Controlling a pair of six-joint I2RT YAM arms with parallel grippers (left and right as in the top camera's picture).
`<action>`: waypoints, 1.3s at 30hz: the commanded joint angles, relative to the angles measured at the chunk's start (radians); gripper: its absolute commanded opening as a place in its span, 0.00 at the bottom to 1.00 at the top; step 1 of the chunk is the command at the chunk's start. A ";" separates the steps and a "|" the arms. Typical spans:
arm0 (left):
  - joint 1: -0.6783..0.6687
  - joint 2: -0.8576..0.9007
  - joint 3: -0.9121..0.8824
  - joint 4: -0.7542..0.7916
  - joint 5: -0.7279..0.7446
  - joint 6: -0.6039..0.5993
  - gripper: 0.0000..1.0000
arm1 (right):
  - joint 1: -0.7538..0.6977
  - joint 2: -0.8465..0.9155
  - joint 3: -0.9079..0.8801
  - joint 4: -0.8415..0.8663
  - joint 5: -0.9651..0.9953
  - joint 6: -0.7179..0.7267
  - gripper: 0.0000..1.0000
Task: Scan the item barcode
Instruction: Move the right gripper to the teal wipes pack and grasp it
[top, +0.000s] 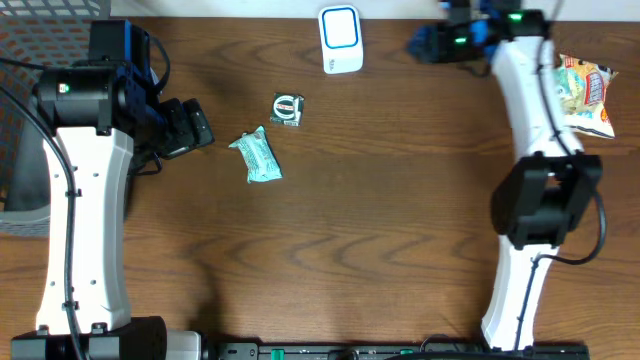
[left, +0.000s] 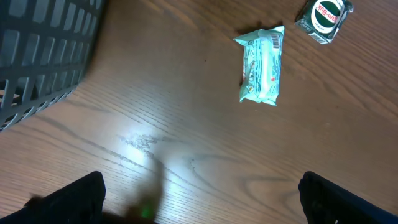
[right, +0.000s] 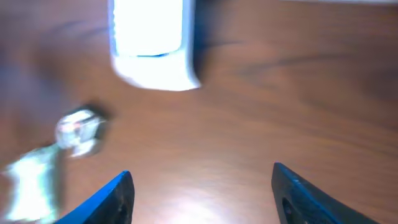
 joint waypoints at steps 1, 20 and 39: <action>0.002 0.002 -0.005 -0.003 -0.002 -0.013 0.98 | 0.111 -0.006 0.001 -0.043 -0.142 0.049 0.71; 0.002 0.002 -0.005 -0.003 -0.002 -0.013 0.98 | 0.647 -0.005 -0.276 0.238 0.282 0.128 0.63; 0.002 0.002 -0.005 -0.003 -0.002 -0.012 0.98 | 0.683 -0.005 -0.486 0.347 0.425 0.199 0.11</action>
